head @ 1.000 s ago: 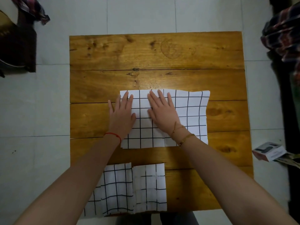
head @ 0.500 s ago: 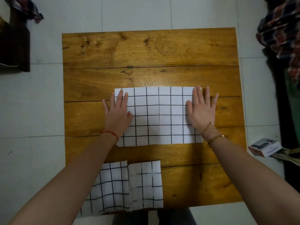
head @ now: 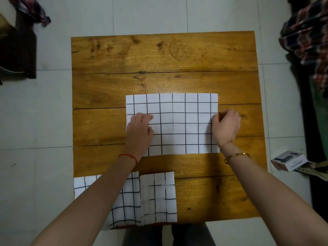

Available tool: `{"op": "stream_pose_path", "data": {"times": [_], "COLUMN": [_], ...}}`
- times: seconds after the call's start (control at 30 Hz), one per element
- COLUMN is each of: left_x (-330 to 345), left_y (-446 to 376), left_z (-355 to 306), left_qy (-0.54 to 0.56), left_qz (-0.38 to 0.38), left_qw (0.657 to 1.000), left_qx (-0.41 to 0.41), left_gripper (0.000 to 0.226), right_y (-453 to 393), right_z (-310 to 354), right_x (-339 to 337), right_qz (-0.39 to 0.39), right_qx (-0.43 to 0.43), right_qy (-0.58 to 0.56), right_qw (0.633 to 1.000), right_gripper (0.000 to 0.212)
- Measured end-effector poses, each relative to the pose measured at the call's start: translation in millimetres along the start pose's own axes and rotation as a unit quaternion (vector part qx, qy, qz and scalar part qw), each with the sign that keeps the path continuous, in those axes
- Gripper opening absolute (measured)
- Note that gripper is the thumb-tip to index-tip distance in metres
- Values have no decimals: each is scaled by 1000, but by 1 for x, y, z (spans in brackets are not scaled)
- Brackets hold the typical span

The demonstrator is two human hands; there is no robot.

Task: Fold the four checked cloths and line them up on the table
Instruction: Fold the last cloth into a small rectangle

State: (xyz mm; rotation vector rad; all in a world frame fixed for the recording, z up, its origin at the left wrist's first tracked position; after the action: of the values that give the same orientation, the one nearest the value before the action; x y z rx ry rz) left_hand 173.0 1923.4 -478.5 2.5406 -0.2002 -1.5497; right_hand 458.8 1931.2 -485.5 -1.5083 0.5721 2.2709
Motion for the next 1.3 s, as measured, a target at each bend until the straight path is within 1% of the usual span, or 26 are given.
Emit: {"op": "stream_pose_path", "data": {"times": [0.07,0.17,0.23,0.33,0.43,0.57,0.6,0.7,0.77,0.83,0.87,0.93,0.97,1.07,1.13,1.17,1.2,1.27,1.3], "left_x": [8,18,23,27,28,27,27,22,16,6,0,-12,-17,-33,-44,-49,-54,-64,-69], "left_y": [9,20,23,24,24,24,24,23,20,16,13,10,8,4,0,-2,-4,-8,-9], "left_z": [-11,-23,-28,-31,-30,-31,-32,-36,-44,-58,-67,-84,-92,-110,-114,-111,-107,-95,-88], "left_qy": [32,77,77,65,63,61,68,102,144,209,234,269,290,381,411,406,378,300,275], "left_qz": [18,42,53,56,57,54,53,46,42,49,52,59,65,97,93,86,78,67,69], "left_qw": [999,995,993,993,993,994,993,990,986,973,967,958,950,903,882,881,892,922,930], "left_qx": [-10,-53,-71,-80,-82,-77,-79,-82,-78,-86,-84,-80,-91,-171,-212,-226,-236,-236,-233], "left_gripper": [28,25,27,30,31,31,31,30,29,27,28,30,31,36,39,38,35,42,40], "right_y": [2,3,2,0,2,6,7,12,15,19,22,28,32,47,56,59,60,60,59], "right_z": [-8,-11,-11,-8,1,2,2,8,16,28,36,51,58,81,95,100,104,110,113], "right_x": [0,-1,-1,-2,-4,-3,-3,-10,-18,-26,-29,-36,-40,-47,-51,-53,-55,-58,-60], "right_qz": [20,42,65,104,123,121,115,82,72,78,86,117,143,237,285,302,314,318,303], "right_qx": [33,60,80,103,96,95,92,58,40,32,32,32,27,3,10,15,16,-3,-31], "right_qy": [-38,-70,-77,-53,-48,-84,-109,-189,-241,-305,-342,-416,-445,-503,-548,-563,-567,-555,-537], "right_qw": [999,995,992,988,987,984,983,977,967,949,935,901,884,832,786,769,761,769,787], "right_gripper": [19,17,19,16,16,13,10,10,10,11,16,22,21,9,13,16,18,20,21]}}
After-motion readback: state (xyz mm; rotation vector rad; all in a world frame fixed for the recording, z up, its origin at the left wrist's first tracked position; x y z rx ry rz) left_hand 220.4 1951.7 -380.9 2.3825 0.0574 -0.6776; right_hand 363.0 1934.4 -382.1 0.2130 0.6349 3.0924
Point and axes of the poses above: each hand's wrist, its own y-axis away from the middle knuckle, its own x-axis out of the palm, z = x × y, the point moved 3 cm from there along -y, towards the middle knuckle, and after that the axes turned 7 degrees about -x, right-handed, at the moved point
